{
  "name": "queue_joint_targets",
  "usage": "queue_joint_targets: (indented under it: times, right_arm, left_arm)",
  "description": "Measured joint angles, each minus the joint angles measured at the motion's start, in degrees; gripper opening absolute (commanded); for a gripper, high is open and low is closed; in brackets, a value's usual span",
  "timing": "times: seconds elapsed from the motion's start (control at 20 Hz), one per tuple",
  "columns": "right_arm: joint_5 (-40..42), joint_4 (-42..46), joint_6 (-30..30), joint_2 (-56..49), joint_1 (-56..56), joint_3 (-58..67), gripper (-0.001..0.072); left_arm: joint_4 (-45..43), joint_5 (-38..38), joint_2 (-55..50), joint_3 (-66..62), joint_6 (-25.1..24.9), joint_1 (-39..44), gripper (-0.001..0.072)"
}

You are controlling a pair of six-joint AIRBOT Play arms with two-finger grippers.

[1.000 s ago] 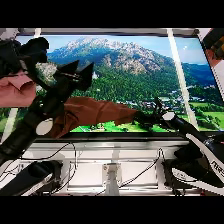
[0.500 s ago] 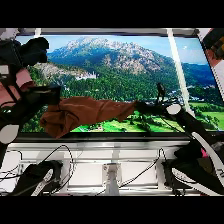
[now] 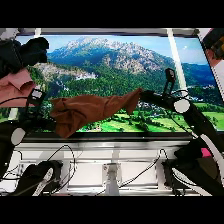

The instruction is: Fold the clothes and pants, and hang the long-sleeved shirts on hangers.

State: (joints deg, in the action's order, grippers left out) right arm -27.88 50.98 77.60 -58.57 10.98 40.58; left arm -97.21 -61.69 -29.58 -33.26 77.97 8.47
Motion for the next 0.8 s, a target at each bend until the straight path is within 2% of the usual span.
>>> queue_joint_targets:
  times: [0.15, 0.35, 0.5, 0.65, 0.8]
  right_arm:
    - [0.79, 2.54, 2.78, 0.11, -4.68, 0.15, 0.0018]
    - [-2.19, 4.44, 4.15, 0.17, -9.94, 0.20, 0.0018]
    - [-3.37, 5.49, 4.52, 0.17, -11.47, 0.20, 0.0018]
    - [-3.82, 6.01, 4.70, 0.17, -12.02, 0.20, 0.0018]
    - [-4.00, 6.19, 4.74, 0.17, -12.26, 0.20, 0.0018]
  left_arm:
    - [-0.79, -0.83, 0.00, 1.16, -3.98, -0.04, 0.0488]
    - [-1.05, -1.20, 0.00, 4.90, -14.78, -0.04, 0.0492]
    - [2.03, -0.20, 0.02, 8.48, -22.69, -0.04, 0.0635]
    - [7.76, 2.93, 0.02, 11.80, -30.58, -0.04, 0.0636]
    - [10.80, 9.01, -0.07, 14.27, -35.04, -0.04, 0.0635]
